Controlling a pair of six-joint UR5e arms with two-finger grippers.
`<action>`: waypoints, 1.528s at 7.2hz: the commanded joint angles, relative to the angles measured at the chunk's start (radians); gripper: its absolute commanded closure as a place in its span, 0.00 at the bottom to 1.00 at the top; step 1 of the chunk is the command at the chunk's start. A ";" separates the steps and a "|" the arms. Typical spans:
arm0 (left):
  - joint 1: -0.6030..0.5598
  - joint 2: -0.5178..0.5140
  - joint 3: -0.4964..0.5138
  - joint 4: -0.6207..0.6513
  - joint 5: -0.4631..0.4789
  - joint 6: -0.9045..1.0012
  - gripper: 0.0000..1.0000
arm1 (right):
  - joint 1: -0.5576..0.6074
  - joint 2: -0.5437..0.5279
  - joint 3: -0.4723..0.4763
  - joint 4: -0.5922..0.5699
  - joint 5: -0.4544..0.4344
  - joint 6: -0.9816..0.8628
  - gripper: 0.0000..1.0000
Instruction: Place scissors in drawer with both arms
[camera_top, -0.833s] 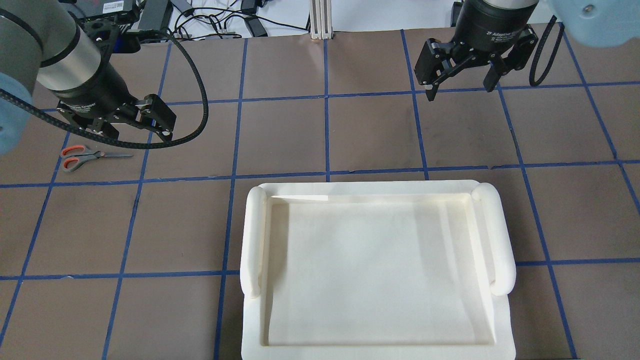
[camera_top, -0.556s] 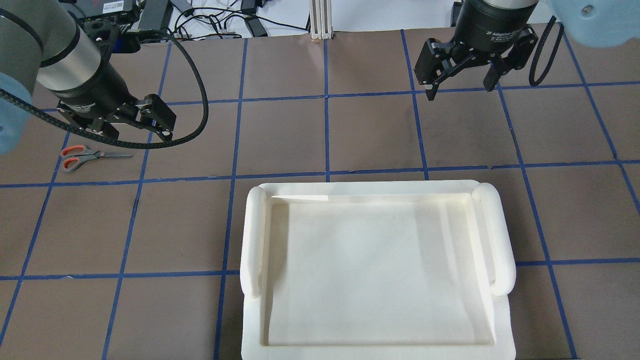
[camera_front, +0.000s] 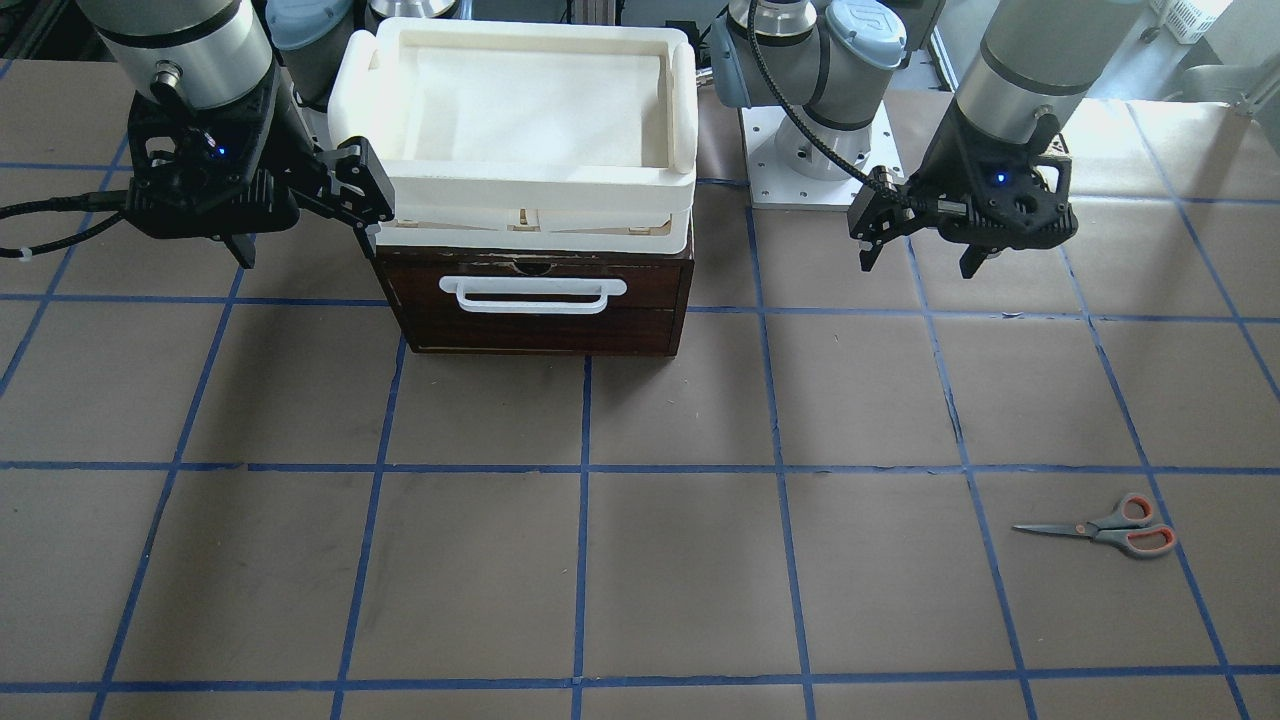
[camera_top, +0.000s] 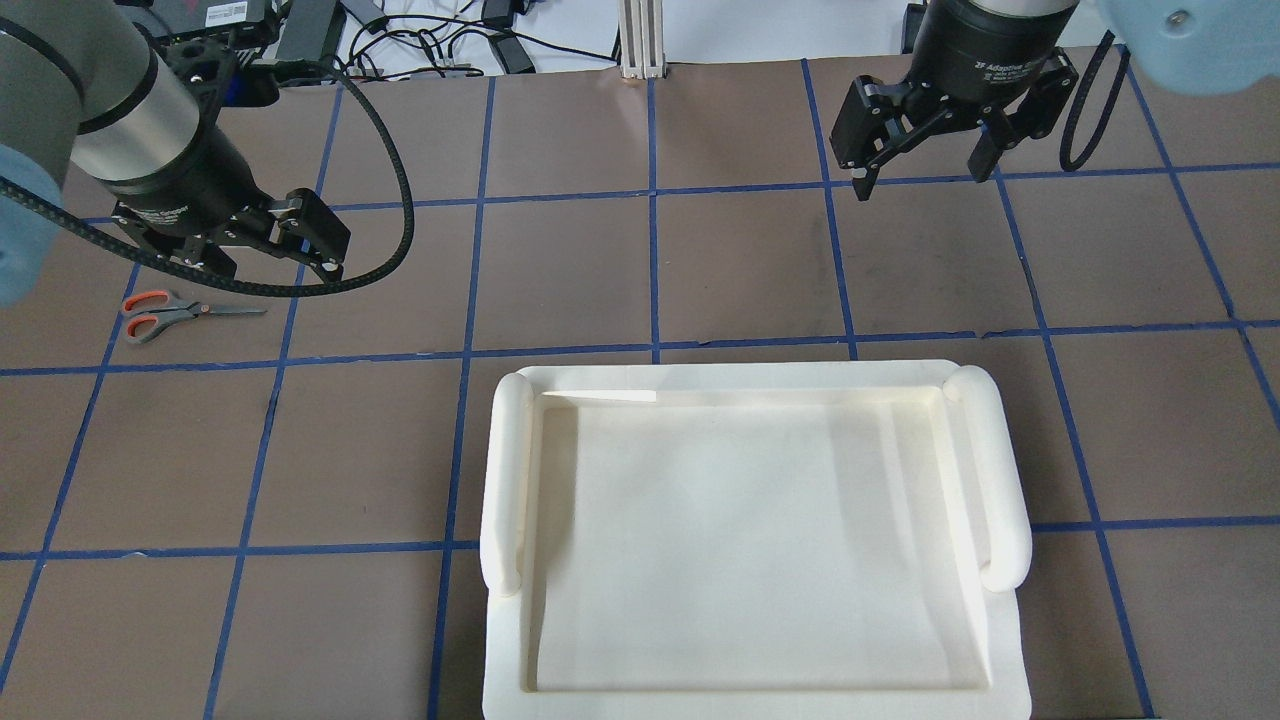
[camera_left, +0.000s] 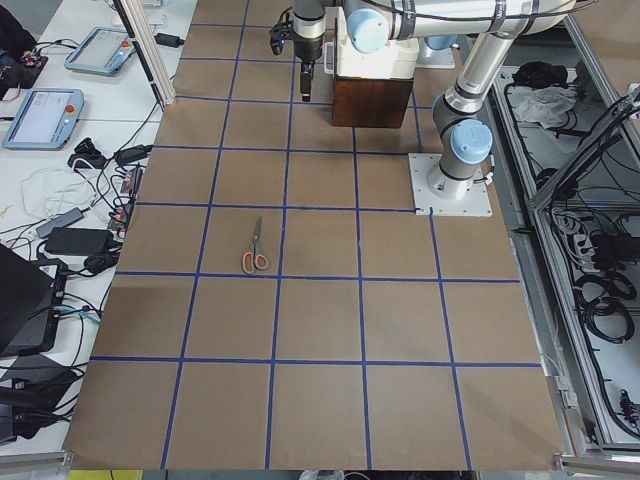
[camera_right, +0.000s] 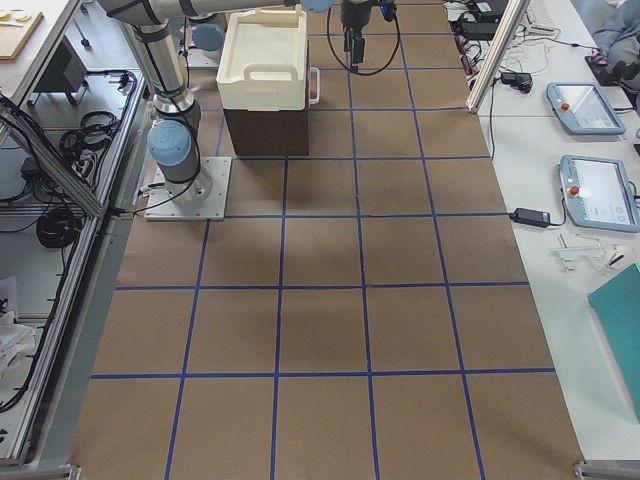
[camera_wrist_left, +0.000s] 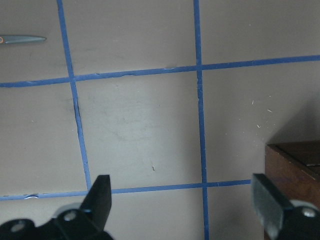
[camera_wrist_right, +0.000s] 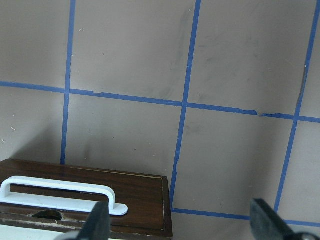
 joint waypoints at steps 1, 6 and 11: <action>0.075 -0.002 0.002 0.000 0.001 0.198 0.00 | 0.005 -0.003 0.003 0.008 0.001 -0.003 0.00; 0.372 -0.049 0.001 0.001 -0.002 0.824 0.00 | 0.086 0.075 0.014 -0.012 0.064 -0.436 0.00; 0.477 -0.250 0.002 0.235 0.001 1.409 0.00 | 0.241 0.227 0.070 -0.157 0.073 -0.592 0.00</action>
